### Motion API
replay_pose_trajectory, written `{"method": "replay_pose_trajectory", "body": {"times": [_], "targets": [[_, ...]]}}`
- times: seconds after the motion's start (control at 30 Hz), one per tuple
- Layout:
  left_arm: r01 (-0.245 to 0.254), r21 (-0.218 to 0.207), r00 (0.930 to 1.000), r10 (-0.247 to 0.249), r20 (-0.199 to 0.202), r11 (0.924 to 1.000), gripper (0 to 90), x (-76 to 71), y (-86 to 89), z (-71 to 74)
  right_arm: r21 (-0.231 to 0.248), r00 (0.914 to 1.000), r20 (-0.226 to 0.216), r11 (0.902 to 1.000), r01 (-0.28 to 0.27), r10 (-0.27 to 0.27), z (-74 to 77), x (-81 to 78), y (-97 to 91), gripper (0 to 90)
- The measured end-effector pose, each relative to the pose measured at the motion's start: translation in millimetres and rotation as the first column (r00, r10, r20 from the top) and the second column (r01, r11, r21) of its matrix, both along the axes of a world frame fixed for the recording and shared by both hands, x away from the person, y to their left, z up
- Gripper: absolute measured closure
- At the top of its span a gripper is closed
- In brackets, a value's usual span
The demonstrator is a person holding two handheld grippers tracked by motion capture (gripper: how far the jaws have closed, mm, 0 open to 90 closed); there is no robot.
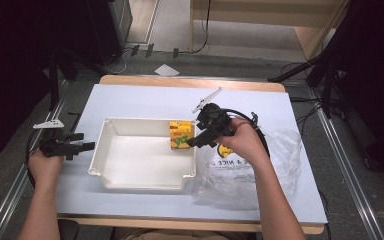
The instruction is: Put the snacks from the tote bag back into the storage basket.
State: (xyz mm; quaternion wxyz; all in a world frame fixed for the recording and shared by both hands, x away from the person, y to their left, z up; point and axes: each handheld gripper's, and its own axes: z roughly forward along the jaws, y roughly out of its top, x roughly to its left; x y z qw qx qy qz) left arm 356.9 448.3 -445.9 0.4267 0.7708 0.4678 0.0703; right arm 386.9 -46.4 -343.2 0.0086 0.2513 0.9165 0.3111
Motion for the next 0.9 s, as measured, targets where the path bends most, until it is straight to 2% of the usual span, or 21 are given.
{"method": "replay_pose_trajectory", "body": {"times": [0.23, 0.43, 0.53, 0.73, 0.9], "targets": [[-0.001, 0.000, 1.0000, 0.001, 0.000, 1.0000, 16.3, 0.0, 0.2, -0.1, 0.007, 0.9997, -0.020, 0.9999, -0.011, 0.011, -2.5, 4.8, -11.6, 23.8], [-0.002, 0.000, 1.0000, 0.002, -0.004, 1.0000, 16.3, 0.1, 0.2, -0.4, 0.017, 0.9995, -0.026, 0.9997, 0.019, -0.018, -2.7, 8.7, -25.5, 23.8], [-0.003, 0.000, 1.0000, 0.003, -0.004, 1.0000, 16.3, 0.2, -0.2, -0.6, 0.035, 0.9999, -0.002, 0.9993, 0.011, -0.011, -2.1, 10.0, -34.3, 23.1], [-0.001, 0.004, 1.0000, 0.001, -0.004, 1.0000, 16.3, 0.3, -0.2, -0.7, 0.038, 0.9990, 0.013, 0.9984, 0.041, -0.042, -5.1, 15.5, -50.4, 22.8], [-0.001, 0.007, 1.0000, 0.001, -0.007, 1.0000, 16.3, 0.6, -0.5, -0.9, 0.039, 0.9990, 0.010, 0.9983, 0.044, -0.044, -11.5, 20.4, -62.6, 22.9]]}}
